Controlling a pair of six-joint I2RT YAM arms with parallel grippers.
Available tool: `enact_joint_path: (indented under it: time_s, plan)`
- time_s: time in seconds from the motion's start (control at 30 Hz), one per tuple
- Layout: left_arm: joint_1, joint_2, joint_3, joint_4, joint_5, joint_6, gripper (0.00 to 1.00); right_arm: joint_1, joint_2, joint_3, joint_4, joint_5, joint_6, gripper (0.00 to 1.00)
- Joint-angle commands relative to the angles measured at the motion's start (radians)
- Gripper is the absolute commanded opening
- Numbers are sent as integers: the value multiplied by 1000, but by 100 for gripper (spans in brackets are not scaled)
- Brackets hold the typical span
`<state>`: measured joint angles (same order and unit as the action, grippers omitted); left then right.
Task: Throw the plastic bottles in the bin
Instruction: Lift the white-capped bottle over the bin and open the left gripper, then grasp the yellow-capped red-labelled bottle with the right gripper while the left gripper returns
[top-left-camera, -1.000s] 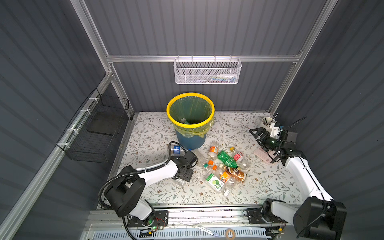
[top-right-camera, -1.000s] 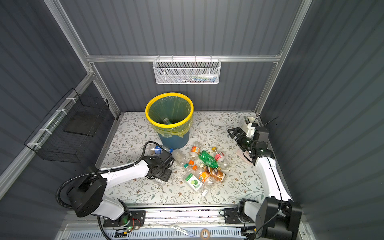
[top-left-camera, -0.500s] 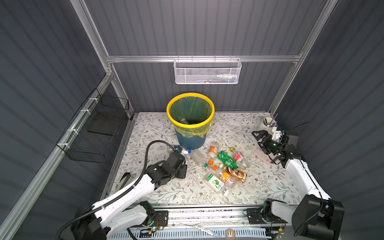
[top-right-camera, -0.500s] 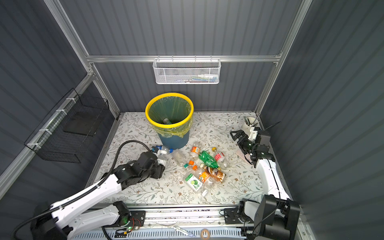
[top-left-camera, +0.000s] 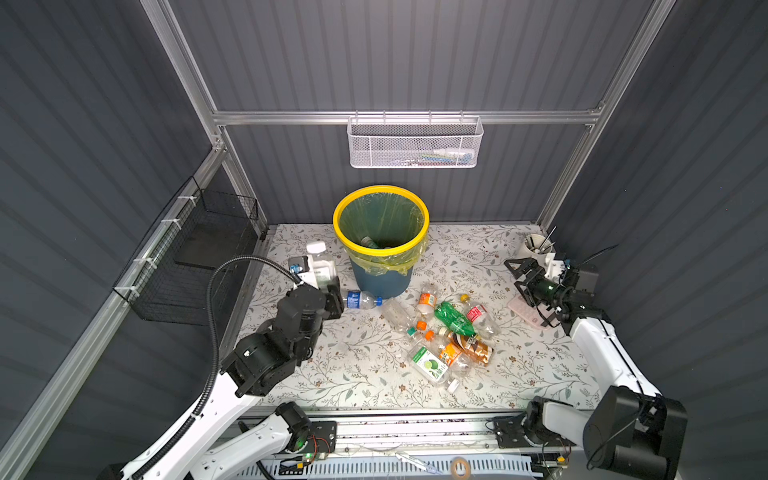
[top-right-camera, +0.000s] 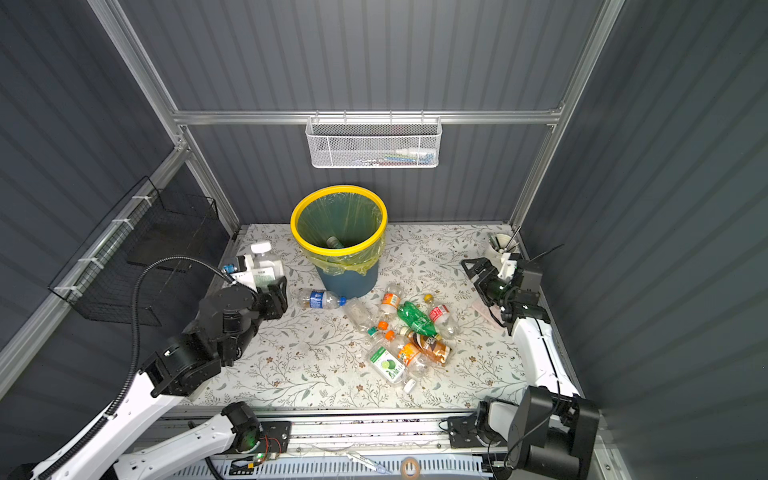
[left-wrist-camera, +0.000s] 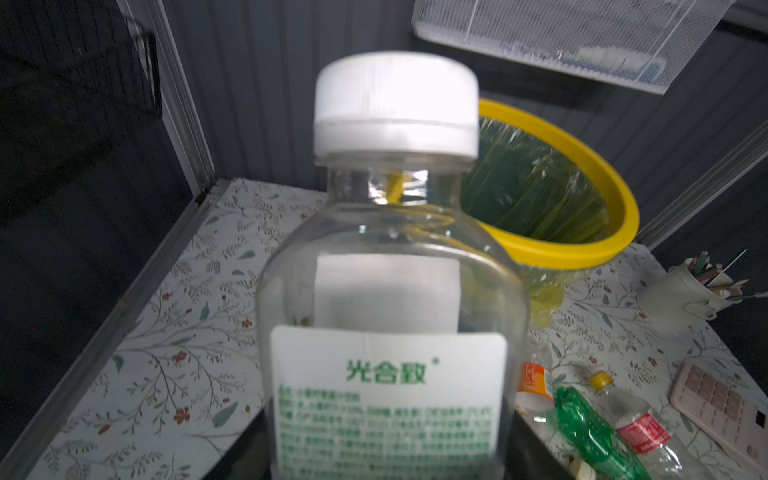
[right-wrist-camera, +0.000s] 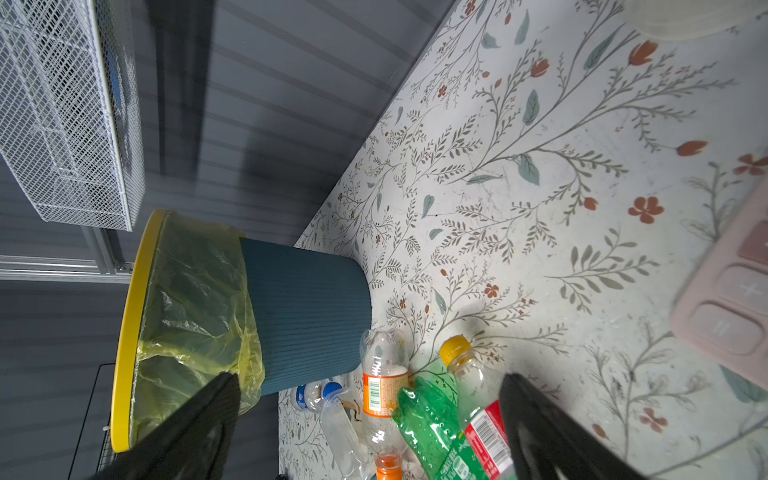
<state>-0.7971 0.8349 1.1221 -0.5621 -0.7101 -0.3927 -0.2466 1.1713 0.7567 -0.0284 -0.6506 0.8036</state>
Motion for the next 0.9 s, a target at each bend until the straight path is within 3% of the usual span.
enact_joint_path:
  time_s: [0.0, 0.17, 0.23, 0.3, 0.33, 0.43, 0.5, 0.67, 0.87]
  plan:
    - [13, 106, 133, 148, -15, 204, 54, -6, -21, -13, 20, -14, 1, 99]
    - [164, 511, 549, 15, 338, 214, 55, -5, -19, -1, 33, -46, 9, 99]
    - [178, 666, 716, -80, 366, 207, 74, -5, -31, 3, 21, -49, -3, 99]
    - [189, 759, 832, -133, 418, 218, 85, -7, -46, 3, 5, -46, -20, 99]
    - [194, 786, 884, -150, 433, 214, 98, -10, -46, 4, -7, -43, -29, 99]
    - [196, 832, 1019, -269, 372, 178, 99, -18, -80, -2, -34, -36, -44, 99]
    - [195, 783, 983, -264, 332, 170, 99, -22, -88, -13, -36, -29, -43, 99]
    - [196, 484, 578, -38, 246, 175, 99, -22, -84, -27, -52, -10, -49, 99]
    - [196, 316, 311, -56, 156, 84, 99, 11, -68, -9, -172, 71, -158, 99]
